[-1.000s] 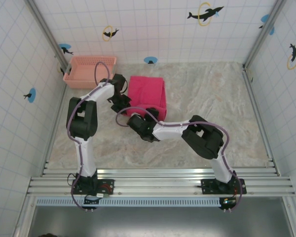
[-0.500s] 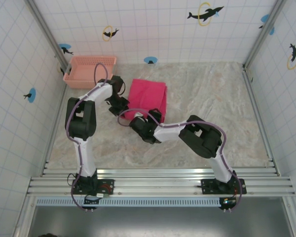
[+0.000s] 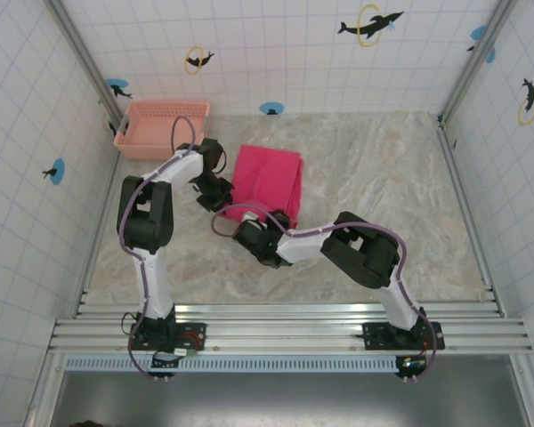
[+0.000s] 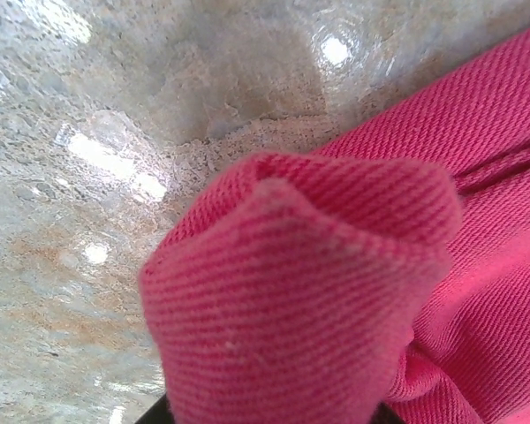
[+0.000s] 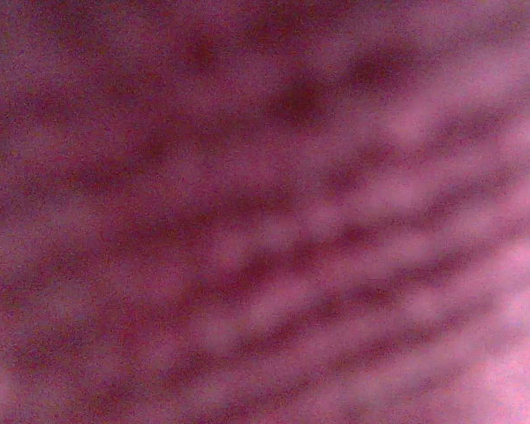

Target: Roll up the long pants

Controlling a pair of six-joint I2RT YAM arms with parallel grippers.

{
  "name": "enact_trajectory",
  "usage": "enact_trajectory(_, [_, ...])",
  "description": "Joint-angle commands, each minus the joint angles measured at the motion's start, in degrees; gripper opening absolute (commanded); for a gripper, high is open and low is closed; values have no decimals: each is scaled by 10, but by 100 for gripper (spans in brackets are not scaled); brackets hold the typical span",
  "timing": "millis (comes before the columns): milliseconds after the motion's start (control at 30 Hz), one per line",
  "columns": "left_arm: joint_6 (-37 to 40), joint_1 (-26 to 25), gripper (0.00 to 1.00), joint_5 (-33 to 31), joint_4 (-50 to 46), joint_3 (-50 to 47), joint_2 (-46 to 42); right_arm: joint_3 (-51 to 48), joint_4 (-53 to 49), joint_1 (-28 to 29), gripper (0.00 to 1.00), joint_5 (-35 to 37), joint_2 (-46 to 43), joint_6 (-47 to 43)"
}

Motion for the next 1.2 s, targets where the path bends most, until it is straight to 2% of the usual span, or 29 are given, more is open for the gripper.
enact_trajectory(0, [19, 5, 0, -74, -96, -49, 48, -9, -102, -3, 0, -65, -9, 13])
enact_trajectory(200, [49, 1, 0, -130, -45, -93, -26, 33, -225, -18, 0, -229, -26, 25])
enact_trajectory(233, [54, 1, 9, -137, -23, -116, -47, 41, -248, -24, 0, -278, -29, 24])
enact_trajectory(333, [55, -7, 63, -184, 37, -176, -125, 79, -317, -49, 0, -383, -26, 22])
enact_trajectory(400, [58, -11, 97, -207, 67, -208, -169, 102, -351, -63, 0, -420, -19, 22])
enact_trajectory(533, [62, -13, 97, -261, 78, -233, -242, 148, -410, -92, 0, -469, 22, 35])
enact_trajectory(767, [79, -33, 97, -308, 117, -255, -360, 203, -477, -114, 0, -526, 65, 55])
enact_trajectory(967, [90, -34, 97, -300, 195, -312, -448, 233, -508, -118, 0, -536, 97, 76])
enact_trajectory(1100, [87, -39, 97, -254, 267, -352, -467, 251, -527, -123, 0, -551, 118, 98])
enact_trajectory(1167, [74, -44, 97, -224, 342, -396, -480, 253, -530, -125, 0, -565, 124, 111])
